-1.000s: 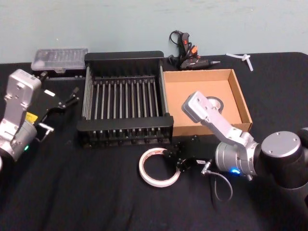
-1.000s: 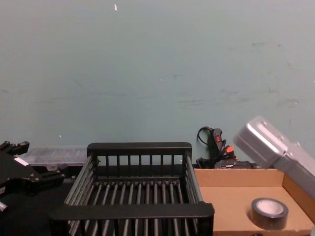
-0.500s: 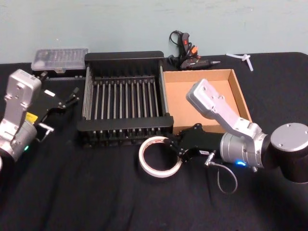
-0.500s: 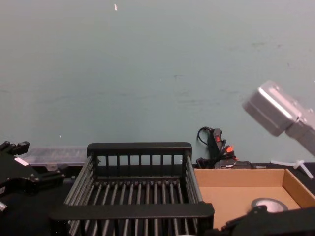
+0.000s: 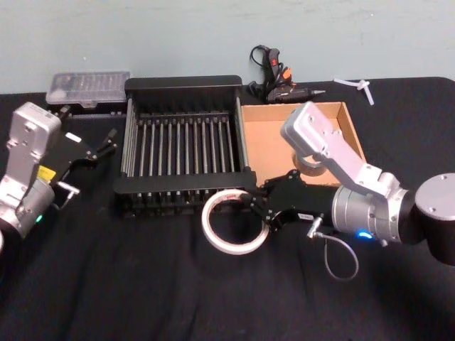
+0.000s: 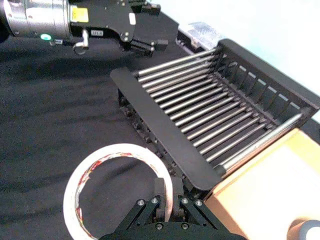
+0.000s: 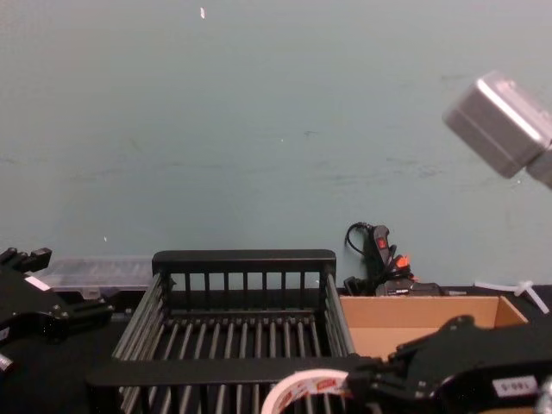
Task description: Pick up the white tape and place it into the black box , Pick up the silver tape and place it into the brown box.
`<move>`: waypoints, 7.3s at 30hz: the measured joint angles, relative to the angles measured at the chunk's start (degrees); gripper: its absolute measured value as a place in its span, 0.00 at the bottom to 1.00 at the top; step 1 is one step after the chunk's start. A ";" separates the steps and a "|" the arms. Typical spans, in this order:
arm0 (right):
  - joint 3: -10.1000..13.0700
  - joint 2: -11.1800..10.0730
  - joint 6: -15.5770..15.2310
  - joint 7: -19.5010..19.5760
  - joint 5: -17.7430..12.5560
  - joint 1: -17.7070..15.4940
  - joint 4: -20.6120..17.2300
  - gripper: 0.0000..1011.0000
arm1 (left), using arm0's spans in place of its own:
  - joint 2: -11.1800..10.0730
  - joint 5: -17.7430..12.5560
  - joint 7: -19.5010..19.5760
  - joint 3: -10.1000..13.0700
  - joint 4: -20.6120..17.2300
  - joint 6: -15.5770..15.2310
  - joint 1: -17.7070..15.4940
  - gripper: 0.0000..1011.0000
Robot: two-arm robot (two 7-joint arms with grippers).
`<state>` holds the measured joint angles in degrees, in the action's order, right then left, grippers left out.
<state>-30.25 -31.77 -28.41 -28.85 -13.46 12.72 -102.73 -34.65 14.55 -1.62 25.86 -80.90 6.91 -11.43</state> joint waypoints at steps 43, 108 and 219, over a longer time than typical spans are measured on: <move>0.23 9.90 7.66 2.48 2.89 14.66 19.37 0.09 | 0.00 0.00 0.00 0.00 0.00 0.00 0.00 0.99; -4.03 17.35 8.91 0.35 7.31 20.97 32.92 0.54 | 0.00 0.00 0.00 0.00 0.00 0.00 0.00 0.99; 14.91 10.42 17.35 15.02 14.37 -7.98 12.63 0.99 | 0.00 0.00 0.00 0.00 0.00 0.00 0.00 0.99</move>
<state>-15.34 -21.35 -11.06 -13.83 0.91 4.74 -90.10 -34.65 14.55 -1.62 25.86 -80.90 6.91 -11.43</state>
